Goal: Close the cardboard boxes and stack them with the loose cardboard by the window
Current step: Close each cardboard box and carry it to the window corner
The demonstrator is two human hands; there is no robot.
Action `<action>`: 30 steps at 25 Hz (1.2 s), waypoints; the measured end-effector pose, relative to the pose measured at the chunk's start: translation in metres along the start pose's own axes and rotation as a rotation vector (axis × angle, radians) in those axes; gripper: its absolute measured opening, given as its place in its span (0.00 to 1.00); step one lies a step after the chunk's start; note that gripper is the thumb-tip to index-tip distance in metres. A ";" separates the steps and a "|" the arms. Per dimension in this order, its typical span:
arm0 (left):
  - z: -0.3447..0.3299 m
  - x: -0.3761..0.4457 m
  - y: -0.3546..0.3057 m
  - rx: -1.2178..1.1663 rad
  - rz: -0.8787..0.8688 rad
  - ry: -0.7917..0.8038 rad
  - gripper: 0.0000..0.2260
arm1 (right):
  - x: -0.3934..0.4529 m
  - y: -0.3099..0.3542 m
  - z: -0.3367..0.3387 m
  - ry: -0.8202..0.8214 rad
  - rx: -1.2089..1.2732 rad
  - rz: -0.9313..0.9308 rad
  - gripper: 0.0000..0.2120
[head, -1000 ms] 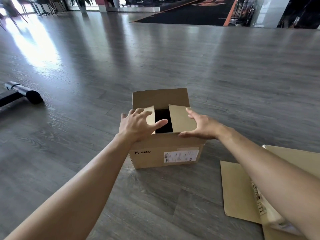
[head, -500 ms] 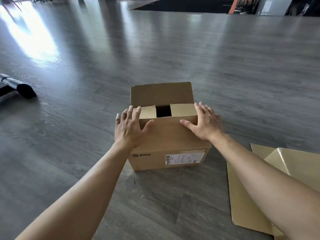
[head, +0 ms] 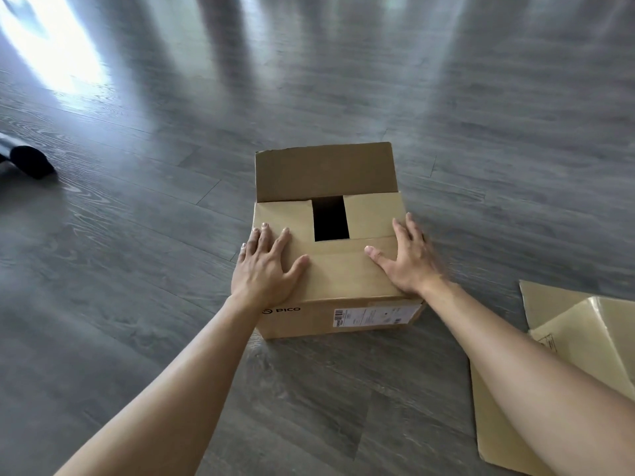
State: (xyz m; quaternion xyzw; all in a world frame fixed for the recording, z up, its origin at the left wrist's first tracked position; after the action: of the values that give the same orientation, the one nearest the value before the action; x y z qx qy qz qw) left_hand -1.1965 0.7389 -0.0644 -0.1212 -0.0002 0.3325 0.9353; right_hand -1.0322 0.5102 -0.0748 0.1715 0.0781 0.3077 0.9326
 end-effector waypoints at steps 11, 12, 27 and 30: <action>-0.003 -0.030 -0.002 0.015 0.020 0.022 0.35 | -0.023 -0.001 0.001 0.097 -0.042 -0.002 0.46; -0.002 -0.037 -0.002 0.015 0.023 0.025 0.35 | -0.030 0.001 0.002 0.104 -0.048 0.003 0.46; 0.000 -0.141 0.019 0.040 0.062 0.082 0.38 | -0.134 0.021 0.003 0.164 -0.078 0.053 0.47; 0.009 -0.133 0.020 -0.017 0.103 0.063 0.40 | -0.140 0.021 0.003 0.146 -0.086 0.066 0.48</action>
State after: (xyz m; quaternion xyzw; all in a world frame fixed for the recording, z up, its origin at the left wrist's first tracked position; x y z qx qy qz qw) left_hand -1.3135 0.6735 -0.0493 -0.1394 0.0324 0.3761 0.9154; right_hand -1.1541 0.4410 -0.0586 0.1107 0.1267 0.3530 0.9204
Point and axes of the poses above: each hand's wrist, its own x-axis towards the middle knuckle, its own z-axis out of the back of the hand, y = z × x, the point moved 4 cm from there along x, towards the middle knuckle, and after that the axes turned 9 degrees about z, right-handed, at the moved point
